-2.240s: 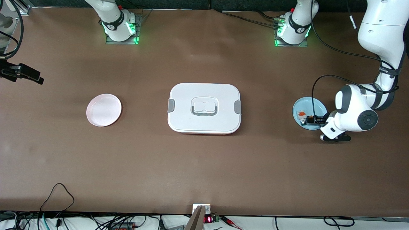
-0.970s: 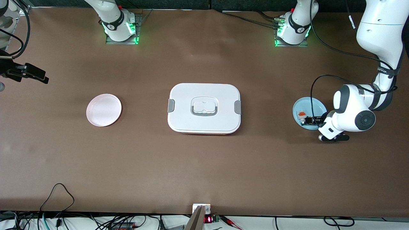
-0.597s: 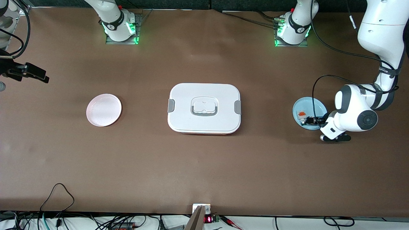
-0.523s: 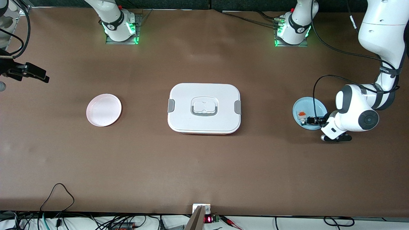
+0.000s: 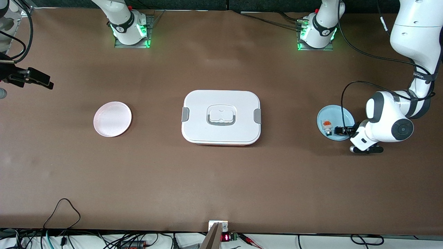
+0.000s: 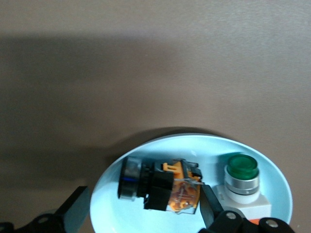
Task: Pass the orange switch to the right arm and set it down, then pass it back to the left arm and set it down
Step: 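Close the left gripper on the orange-and-black switch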
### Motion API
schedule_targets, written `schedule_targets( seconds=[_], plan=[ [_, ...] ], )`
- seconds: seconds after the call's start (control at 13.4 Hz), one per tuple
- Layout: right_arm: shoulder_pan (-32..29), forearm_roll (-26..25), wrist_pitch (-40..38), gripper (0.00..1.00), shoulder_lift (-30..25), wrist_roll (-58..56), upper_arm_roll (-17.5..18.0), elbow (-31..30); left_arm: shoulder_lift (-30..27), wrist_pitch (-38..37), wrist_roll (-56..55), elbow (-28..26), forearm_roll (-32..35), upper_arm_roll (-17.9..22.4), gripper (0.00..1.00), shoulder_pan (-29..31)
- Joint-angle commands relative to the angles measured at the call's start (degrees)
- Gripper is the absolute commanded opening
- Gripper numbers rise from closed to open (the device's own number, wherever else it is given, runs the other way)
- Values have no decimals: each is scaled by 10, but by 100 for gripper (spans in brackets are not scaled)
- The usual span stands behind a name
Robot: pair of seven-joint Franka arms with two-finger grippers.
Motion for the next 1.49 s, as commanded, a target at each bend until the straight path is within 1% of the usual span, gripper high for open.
schedule_targets(
  seconds=[0.0, 0.3, 0.52, 0.82, 0.97, 1.05, 1.12, 1.27, 1.34, 1.42],
  plan=[
    [-1, 1, -10, 100, -1, -4, 0, 5, -5, -20, -13, 6, 12, -4, 100, -10],
    [-1, 1, -10, 100, -1, 0, 0, 5, -4, -20, -4, 5, 12, -4, 100, -10],
    [-1, 1, -29, 100, -1, 6, 0, 5, -2, -17, -1, -1, 13, -3, 100, -9],
    [0, 2, -34, 100, -2, 10, 0, 6, 14, 3, 7, -2, 13, -1, 100, -9],
    [0, 1, -34, 100, -2, 8, 0, 6, 13, 3, 8, -2, 13, 0, 100, -9],
    [0, 2, -33, 100, -2, 7, 0, 6, 13, 3, 7, -2, 13, 0, 97, -8],
    [0, 2, -33, 100, -2, 4, 0, 6, 13, 3, 8, -2, 13, 0, 89, -8],
    [0, 4, -34, 100, -2, 4, 0, 6, 11, 0, 22, -1, 12, 1, 64, -9],
    [1, 8, -34, 100, -1, 4, 1, 6, 9, -2, 23, 1, 12, 1, 55, -9],
    [3, 16, -34, 100, -1, 5, 1, 5, 8, -4, 23, 1, 12, 1, 49, -9]
  ],
)
